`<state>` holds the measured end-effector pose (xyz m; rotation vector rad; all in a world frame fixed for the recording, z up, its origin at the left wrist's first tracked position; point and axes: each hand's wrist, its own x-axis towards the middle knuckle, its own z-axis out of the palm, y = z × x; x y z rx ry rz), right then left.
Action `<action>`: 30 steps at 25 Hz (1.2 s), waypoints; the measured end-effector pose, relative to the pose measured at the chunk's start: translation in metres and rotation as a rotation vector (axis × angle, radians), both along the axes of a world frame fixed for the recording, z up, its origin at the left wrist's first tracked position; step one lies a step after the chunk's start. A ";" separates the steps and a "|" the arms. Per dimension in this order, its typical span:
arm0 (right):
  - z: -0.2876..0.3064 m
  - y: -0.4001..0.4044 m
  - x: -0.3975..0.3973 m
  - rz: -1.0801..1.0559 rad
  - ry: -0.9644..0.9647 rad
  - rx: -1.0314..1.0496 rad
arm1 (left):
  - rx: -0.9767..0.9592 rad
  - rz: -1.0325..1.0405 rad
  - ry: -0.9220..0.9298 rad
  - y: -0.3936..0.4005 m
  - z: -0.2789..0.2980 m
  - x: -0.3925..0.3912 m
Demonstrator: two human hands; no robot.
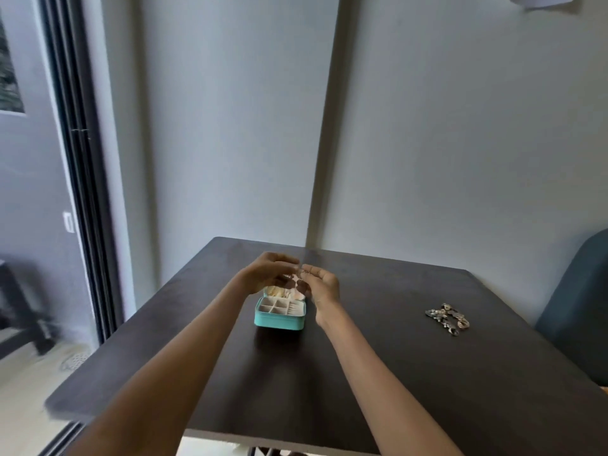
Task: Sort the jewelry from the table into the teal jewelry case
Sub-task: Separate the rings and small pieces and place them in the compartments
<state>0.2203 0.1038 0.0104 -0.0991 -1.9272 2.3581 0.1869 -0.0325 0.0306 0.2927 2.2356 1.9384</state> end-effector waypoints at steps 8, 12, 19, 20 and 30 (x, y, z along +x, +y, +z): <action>-0.018 -0.018 0.014 0.024 -0.052 0.519 | -0.368 0.073 -0.136 -0.014 -0.014 0.013; -0.021 -0.013 0.025 0.116 -0.108 0.561 | -0.493 0.051 -0.171 -0.008 -0.018 0.018; -0.029 -0.011 0.032 0.191 -0.126 0.615 | -0.552 0.113 -0.166 -0.001 -0.028 0.023; -0.028 -0.010 0.032 0.192 -0.126 0.631 | -0.547 0.134 -0.158 -0.001 -0.029 0.023; -0.038 -0.005 0.030 0.125 -0.088 0.694 | -0.675 0.176 -0.104 -0.007 -0.027 0.019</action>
